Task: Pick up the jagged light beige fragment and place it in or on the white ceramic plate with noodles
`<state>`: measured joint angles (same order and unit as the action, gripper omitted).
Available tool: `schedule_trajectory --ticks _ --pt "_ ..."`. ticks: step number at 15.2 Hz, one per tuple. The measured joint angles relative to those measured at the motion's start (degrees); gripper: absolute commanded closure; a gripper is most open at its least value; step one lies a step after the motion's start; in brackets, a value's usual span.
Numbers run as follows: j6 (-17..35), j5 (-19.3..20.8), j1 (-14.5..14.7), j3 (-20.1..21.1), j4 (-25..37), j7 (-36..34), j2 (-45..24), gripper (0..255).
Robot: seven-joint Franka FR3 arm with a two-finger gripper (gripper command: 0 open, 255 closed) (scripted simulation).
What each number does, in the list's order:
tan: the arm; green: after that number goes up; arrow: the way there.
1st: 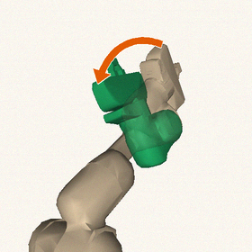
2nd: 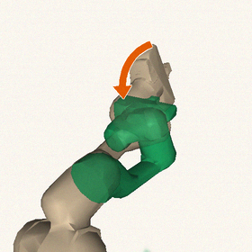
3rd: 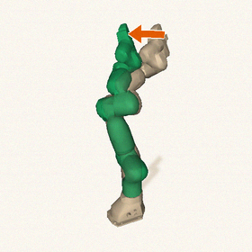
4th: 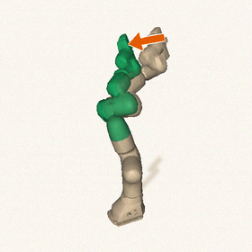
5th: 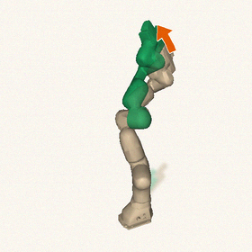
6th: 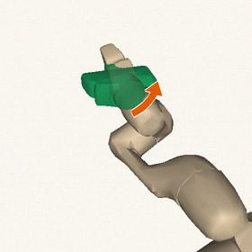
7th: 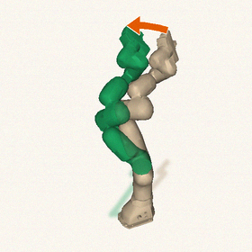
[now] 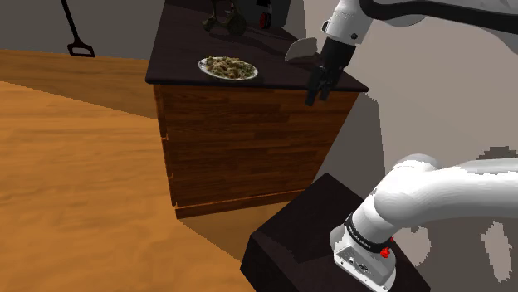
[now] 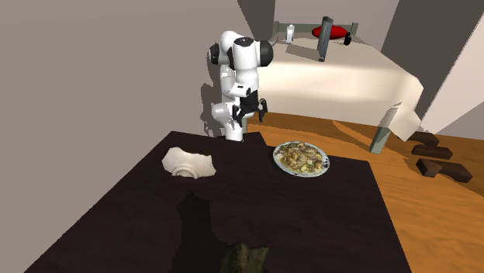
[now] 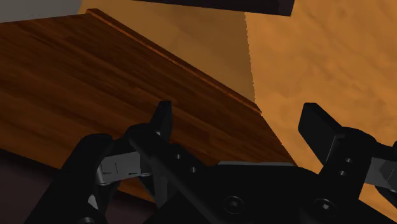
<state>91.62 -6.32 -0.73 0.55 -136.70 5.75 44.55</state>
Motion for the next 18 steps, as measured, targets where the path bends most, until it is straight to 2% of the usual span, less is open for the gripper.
schedule_trajectory --ticks 2,5,13,18 --pt "0.25 0.64 0.04 -0.61 0.09 1.3 -0.18 0" --pt "1.25 3.88 0.43 -3.73 1.05 8.52 -1.13 0" --pt "6.76 12.16 2.39 -14.54 7.62 32.39 -8.58 0" --pt "10.14 14.03 4.82 -20.78 14.44 47.14 -15.11 0"
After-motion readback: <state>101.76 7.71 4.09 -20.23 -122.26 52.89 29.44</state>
